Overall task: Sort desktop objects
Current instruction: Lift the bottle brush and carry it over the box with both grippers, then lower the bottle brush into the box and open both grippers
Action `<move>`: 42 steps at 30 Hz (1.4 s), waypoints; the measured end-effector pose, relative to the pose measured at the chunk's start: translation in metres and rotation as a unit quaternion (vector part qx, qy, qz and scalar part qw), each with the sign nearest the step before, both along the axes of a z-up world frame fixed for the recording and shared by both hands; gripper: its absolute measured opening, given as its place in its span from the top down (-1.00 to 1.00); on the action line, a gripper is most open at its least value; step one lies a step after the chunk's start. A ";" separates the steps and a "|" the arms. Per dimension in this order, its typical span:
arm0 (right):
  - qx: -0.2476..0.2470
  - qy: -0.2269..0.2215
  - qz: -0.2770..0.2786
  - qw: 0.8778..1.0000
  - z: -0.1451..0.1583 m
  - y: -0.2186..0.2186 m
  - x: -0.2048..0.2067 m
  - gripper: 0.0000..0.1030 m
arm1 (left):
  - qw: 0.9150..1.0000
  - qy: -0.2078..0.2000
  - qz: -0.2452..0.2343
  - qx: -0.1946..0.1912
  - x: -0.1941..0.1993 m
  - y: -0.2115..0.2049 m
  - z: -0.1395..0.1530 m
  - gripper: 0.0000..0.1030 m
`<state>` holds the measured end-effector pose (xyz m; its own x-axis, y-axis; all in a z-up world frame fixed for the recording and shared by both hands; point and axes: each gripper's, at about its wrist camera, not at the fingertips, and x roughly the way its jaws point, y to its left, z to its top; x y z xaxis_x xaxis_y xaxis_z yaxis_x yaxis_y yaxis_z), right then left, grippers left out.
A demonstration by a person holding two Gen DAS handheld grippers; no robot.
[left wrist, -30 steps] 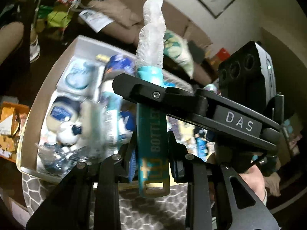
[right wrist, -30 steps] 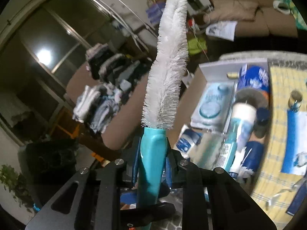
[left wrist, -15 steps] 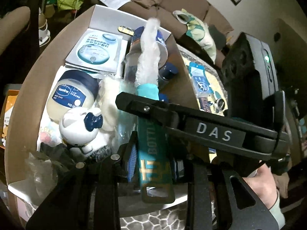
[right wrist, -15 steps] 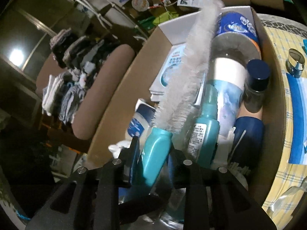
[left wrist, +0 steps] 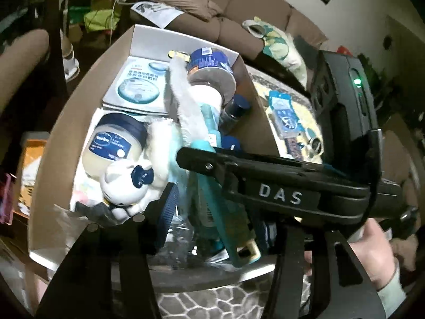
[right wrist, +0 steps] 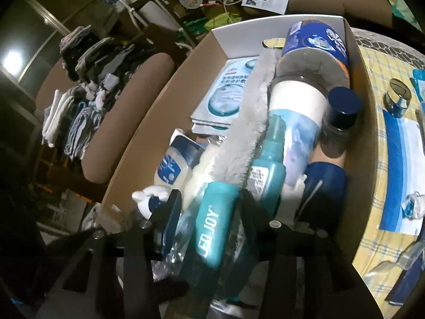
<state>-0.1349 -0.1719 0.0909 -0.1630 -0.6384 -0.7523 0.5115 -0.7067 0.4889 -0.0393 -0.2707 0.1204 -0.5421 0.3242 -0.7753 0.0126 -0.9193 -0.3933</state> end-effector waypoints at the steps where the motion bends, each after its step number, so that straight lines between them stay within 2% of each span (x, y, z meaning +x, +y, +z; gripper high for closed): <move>1: 0.001 -0.003 0.000 1.000 0.000 0.001 0.001 0.12 | 1.000 -0.002 -0.002 -0.001 0.000 0.001 0.000 0.03; 4: -0.010 -0.017 -0.001 1.000 0.003 0.008 0.008 0.11 | 1.000 0.000 -0.007 -0.017 0.005 0.004 0.002 0.03; 9: -0.048 -0.033 0.000 0.998 0.012 0.024 0.021 0.11 | 0.997 -0.006 -0.024 -0.069 0.006 0.016 -0.001 0.04; 12: -0.048 -0.025 0.003 0.999 0.022 0.032 0.030 0.11 | 0.995 -0.009 -0.025 -0.096 0.004 0.022 -0.003 0.04; 15: -0.060 -0.016 -0.002 0.998 0.033 0.046 0.038 0.11 | 0.990 -0.007 -0.025 -0.137 0.005 0.026 -0.002 0.04; 18: -0.071 -0.009 -0.012 0.997 0.043 0.062 0.043 0.10 | 0.982 -0.011 -0.022 -0.189 0.003 0.028 -0.005 0.04; 21: -0.075 -0.009 -0.023 0.997 0.047 0.077 0.047 0.09 | 0.983 -0.014 -0.011 -0.185 0.005 0.021 -0.004 0.04; 24: -0.081 -0.006 -0.029 0.996 0.049 0.090 0.054 0.08 | 0.990 0.001 -0.005 -0.138 0.010 0.017 0.007 0.03; 26: -0.089 -0.005 -0.036 0.995 0.050 0.100 0.057 0.01 | 0.992 0.000 -0.016 -0.122 0.008 0.024 0.010 0.03; 27: -0.090 -0.004 -0.040 0.995 0.050 0.105 0.060 0.00 | 0.991 0.001 -0.023 -0.129 0.006 0.030 0.011 0.03; 30: -0.088 -0.002 -0.044 0.995 0.048 0.113 0.065 0.00 | 0.982 -0.015 -0.047 -0.184 -0.005 0.051 -0.001 0.03; 31: -0.086 -0.002 -0.044 0.995 0.047 0.115 0.066 0.00 | 0.977 -0.026 -0.052 -0.206 -0.009 0.054 -0.009 0.03; 33: -0.082 -0.001 -0.041 0.996 0.046 0.118 0.070 0.00 | 0.972 -0.033 -0.050 -0.226 -0.013 0.050 -0.016 0.01; 42: -0.076 0.003 -0.021 0.997 0.038 0.111 0.078 -0.01 | 0.973 -0.050 -0.049 -0.218 -0.012 0.039 -0.020 0.00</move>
